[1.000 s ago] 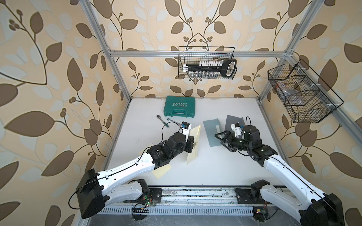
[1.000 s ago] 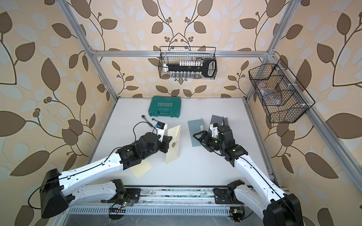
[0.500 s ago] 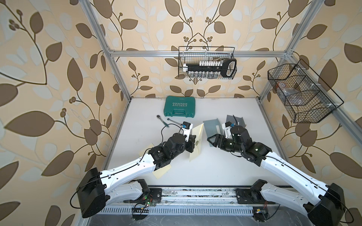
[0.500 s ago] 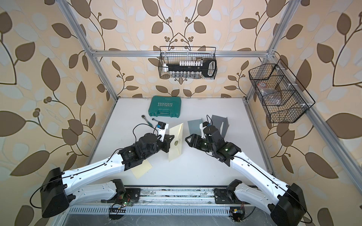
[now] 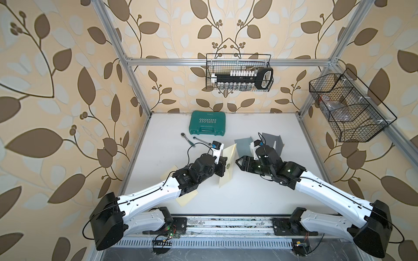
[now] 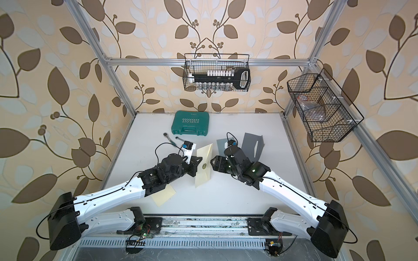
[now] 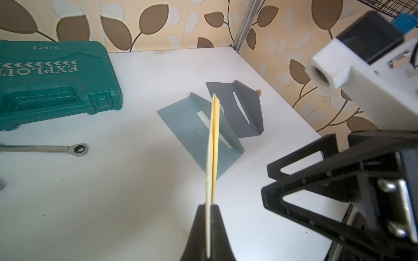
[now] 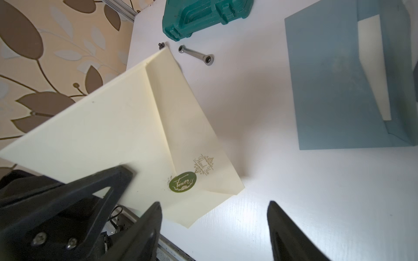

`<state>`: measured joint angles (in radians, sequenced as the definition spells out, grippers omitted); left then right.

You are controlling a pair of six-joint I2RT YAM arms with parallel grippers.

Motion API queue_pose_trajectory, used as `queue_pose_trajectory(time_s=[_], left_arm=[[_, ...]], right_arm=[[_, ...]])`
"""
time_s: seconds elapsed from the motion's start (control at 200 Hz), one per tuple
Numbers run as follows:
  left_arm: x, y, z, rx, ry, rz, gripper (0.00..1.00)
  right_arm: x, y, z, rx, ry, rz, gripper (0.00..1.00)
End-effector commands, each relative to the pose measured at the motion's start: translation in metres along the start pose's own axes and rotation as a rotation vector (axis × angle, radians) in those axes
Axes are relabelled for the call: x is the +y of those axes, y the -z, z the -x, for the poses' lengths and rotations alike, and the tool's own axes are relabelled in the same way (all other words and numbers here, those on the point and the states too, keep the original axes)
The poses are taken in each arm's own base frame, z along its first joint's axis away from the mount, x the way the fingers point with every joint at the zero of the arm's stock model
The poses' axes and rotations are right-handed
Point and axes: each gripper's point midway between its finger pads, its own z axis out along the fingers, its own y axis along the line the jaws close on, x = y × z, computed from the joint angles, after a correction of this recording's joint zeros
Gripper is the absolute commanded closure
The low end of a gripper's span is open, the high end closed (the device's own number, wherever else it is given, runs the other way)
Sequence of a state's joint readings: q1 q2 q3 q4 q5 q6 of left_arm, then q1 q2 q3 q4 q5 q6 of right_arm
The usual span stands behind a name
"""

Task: Open the envelope
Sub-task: Open the envelope flap on the envelope.

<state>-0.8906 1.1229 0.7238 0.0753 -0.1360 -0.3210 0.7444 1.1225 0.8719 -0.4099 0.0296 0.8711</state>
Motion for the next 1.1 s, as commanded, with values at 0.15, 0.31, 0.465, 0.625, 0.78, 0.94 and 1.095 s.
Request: queue_pose_trajectory(time_s=[0.15,0.31,0.465,0.625,0.78,0.94,1.095], left_arm=[[-0.005,0.001,0.006,-0.019,-0.006,-0.006,1.0],[-0.008,0.0,0.003,-0.009,-0.017,-0.008,1.0],[-0.011,-0.001,0.001,-0.002,-0.023,-0.014,1.0],[-0.015,-0.004,-0.003,0.014,-0.029,-0.022,1.0],[-0.019,-0.005,-0.003,0.012,-0.023,-0.026,1.0],[-0.019,-0.004,-0.002,0.006,-0.02,-0.026,1.0],[-0.02,-0.005,0.001,-0.007,-0.025,-0.03,1.0]], right_arm=[[-0.002,-0.002,0.002,0.002,-0.064,-0.038,0.27],[-0.002,-0.004,0.0,0.017,-0.082,-0.042,0.27],[-0.001,-0.004,0.0,0.017,-0.096,-0.043,0.25],[-0.003,-0.006,0.0,0.018,-0.123,-0.055,0.25],[-0.007,-0.01,-0.001,0.023,-0.163,-0.084,0.25],[-0.007,-0.014,-0.001,0.036,-0.173,-0.096,0.25],[-0.009,-0.015,0.0,0.043,-0.191,-0.115,0.25]])
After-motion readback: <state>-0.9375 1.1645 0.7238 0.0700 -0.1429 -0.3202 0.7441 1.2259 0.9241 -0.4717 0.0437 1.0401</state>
